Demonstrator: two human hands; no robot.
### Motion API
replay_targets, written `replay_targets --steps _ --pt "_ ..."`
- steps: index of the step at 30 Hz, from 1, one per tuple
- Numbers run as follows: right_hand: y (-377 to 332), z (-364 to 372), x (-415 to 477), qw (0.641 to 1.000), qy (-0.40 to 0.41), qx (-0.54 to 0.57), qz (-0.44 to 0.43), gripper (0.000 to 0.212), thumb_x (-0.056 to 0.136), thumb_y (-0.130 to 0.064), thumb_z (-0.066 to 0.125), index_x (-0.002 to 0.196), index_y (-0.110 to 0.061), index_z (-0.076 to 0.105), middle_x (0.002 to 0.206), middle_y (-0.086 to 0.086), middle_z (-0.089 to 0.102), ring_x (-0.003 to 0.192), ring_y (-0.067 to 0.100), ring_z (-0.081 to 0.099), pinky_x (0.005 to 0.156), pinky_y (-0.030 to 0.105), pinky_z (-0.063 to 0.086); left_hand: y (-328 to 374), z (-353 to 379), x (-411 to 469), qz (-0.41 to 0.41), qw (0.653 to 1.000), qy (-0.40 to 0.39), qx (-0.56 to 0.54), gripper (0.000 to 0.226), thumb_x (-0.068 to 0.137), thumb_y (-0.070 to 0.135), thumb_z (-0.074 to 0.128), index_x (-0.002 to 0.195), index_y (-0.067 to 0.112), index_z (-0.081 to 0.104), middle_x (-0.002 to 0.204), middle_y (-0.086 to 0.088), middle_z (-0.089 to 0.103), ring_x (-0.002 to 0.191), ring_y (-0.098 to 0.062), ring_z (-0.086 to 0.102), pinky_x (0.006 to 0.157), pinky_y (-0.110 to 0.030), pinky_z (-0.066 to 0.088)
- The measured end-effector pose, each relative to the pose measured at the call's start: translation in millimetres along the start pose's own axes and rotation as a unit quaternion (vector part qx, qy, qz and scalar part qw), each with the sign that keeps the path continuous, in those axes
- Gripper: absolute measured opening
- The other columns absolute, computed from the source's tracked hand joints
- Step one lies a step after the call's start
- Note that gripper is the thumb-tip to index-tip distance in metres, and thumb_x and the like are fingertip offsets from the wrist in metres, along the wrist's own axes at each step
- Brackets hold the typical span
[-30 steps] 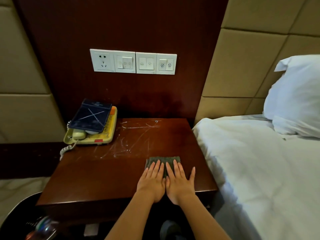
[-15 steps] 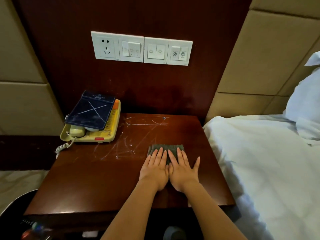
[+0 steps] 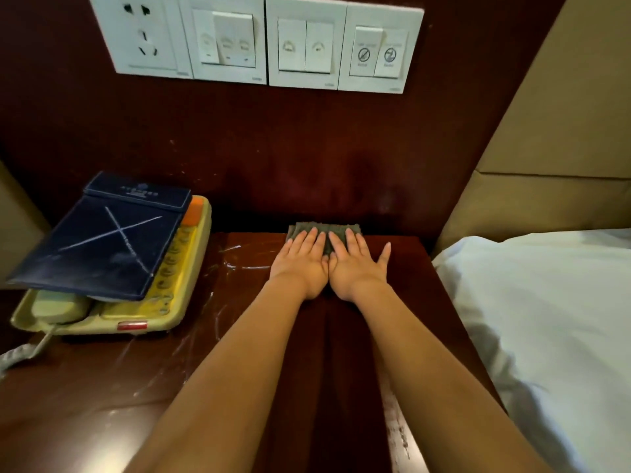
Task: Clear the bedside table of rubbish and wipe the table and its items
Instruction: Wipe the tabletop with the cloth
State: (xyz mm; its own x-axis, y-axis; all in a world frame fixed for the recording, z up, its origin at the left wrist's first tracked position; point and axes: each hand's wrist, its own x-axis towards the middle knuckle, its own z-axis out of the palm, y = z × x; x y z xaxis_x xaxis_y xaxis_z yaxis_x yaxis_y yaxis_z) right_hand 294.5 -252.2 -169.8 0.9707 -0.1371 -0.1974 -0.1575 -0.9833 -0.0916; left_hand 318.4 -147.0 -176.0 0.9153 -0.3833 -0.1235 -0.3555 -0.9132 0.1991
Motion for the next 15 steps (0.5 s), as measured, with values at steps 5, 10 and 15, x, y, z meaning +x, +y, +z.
replay_targets --steps 5,10,15 --pt "-0.2 -3.1 15.3 1.000 0.011 0.000 -0.001 0.052 0.102 -0.036 0.011 0.152 -0.031 -0.001 0.161 0.001 -0.008 0.147 0.017 -0.012 0.111 0.060 -0.015 -4.4 -2.6 17.9 0.000 1.000 0.015 0.003 0.054 0.102 0.033 0.015 0.152 0.015 0.004 0.160 -0.002 0.002 0.147 -0.017 -0.001 0.120 -0.034 -0.002" --pt "-3.9 0.4 -10.8 1.000 0.000 -0.004 -0.007 0.052 0.102 -0.036 0.010 0.152 -0.030 -0.005 0.160 0.000 -0.015 0.146 0.016 -0.015 0.110 0.060 -0.016 -0.4 -1.3 -11.9 -0.016 1.000 -0.008 0.002 0.054 0.102 0.034 0.012 0.151 0.016 -0.003 0.159 -0.001 -0.010 0.146 -0.015 -0.009 0.119 -0.033 -0.004" --pt "-14.0 14.0 -81.5 0.999 -0.020 0.007 -0.024 0.052 0.102 -0.038 0.010 0.151 -0.031 -0.007 0.159 0.000 -0.017 0.145 0.017 -0.018 0.109 0.061 -0.017 4.3 6.3 -87.5 -0.027 0.999 -0.032 0.006 0.055 0.102 0.035 0.009 0.151 0.017 -0.009 0.158 0.000 -0.015 0.146 -0.015 -0.014 0.119 -0.033 -0.006"
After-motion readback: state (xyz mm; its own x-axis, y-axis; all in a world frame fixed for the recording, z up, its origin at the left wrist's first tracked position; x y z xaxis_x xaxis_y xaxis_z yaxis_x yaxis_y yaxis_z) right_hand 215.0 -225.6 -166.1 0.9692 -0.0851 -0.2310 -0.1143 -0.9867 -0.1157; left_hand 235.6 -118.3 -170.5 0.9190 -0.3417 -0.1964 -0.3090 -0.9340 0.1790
